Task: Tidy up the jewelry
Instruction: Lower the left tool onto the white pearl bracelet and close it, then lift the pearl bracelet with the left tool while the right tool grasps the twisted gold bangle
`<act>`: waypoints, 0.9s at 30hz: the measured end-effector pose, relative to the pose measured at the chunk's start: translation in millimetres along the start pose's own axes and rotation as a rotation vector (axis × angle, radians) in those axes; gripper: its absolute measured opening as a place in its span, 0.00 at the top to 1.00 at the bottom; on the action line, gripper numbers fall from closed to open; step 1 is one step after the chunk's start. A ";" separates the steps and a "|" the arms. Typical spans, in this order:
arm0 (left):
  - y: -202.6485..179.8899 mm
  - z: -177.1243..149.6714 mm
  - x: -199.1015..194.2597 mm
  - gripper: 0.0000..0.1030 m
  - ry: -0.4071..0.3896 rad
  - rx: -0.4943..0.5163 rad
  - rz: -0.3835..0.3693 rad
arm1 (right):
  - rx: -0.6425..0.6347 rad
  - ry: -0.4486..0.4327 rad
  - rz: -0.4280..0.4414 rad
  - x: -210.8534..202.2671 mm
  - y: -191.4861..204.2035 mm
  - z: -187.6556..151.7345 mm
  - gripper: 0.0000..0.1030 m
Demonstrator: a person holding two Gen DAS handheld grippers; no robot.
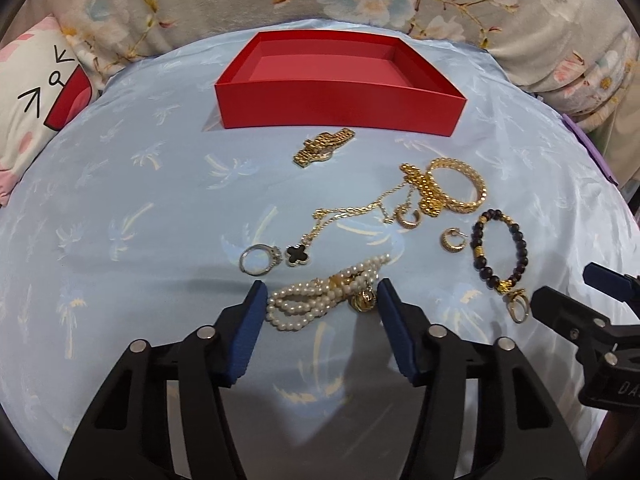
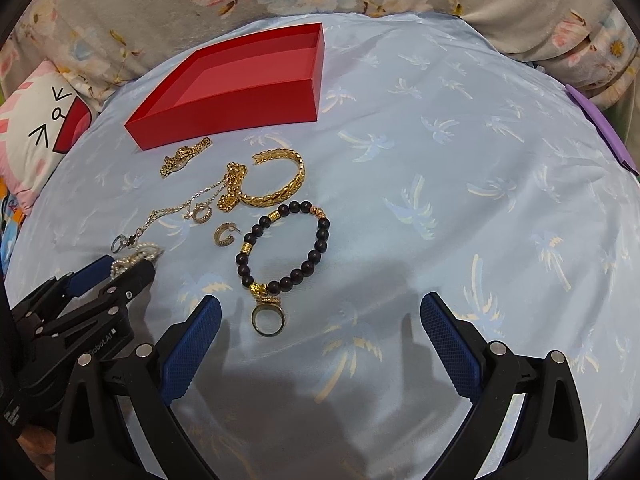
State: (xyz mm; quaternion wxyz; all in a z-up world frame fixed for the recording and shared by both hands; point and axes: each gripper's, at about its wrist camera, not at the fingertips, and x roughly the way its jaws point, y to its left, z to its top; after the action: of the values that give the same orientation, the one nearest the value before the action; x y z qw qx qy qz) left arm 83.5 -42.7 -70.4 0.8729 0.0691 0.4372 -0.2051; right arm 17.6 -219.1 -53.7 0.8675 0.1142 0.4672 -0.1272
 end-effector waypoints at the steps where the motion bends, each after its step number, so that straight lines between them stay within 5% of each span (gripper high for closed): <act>1: 0.2 -0.5 -1.1 0.52 0.000 -0.008 -0.011 | 0.000 -0.001 0.001 0.1 0.0 0.3 0.05; 6: 2.4 -2.4 -6.1 0.60 0.003 -0.034 -0.054 | 0.006 -0.006 0.003 -1.2 -1.7 0.5 0.05; 8: 4.9 -2.2 -7.3 0.94 0.010 -0.056 -0.077 | 0.006 -0.009 0.003 -2.4 -1.8 0.6 0.05; 15: 6.9 -2.7 -6.5 0.93 0.028 -0.068 -0.109 | 0.005 -0.021 0.004 -4.7 -2.1 3.8 0.05; 19: 0.5 0.9 -6.7 0.58 0.014 -0.032 -0.085 | 0.010 -0.021 0.008 -4.5 -3.0 4.8 0.05; 25: -13.8 7.9 6.1 0.58 -0.011 0.035 -0.041 | 0.012 -0.016 0.006 -2.5 -5.7 4.7 0.05; 27: -17.7 9.9 7.9 0.65 -0.018 0.050 -0.037 | 0.015 -0.017 0.005 -1.6 -7.0 5.3 0.05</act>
State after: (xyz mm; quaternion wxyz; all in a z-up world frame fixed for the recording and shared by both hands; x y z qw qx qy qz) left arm 87.7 -64.1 -69.6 0.8709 0.0812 0.4254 -0.2325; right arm 18.6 -227.2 -50.0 0.8708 0.1206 0.4587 -0.1294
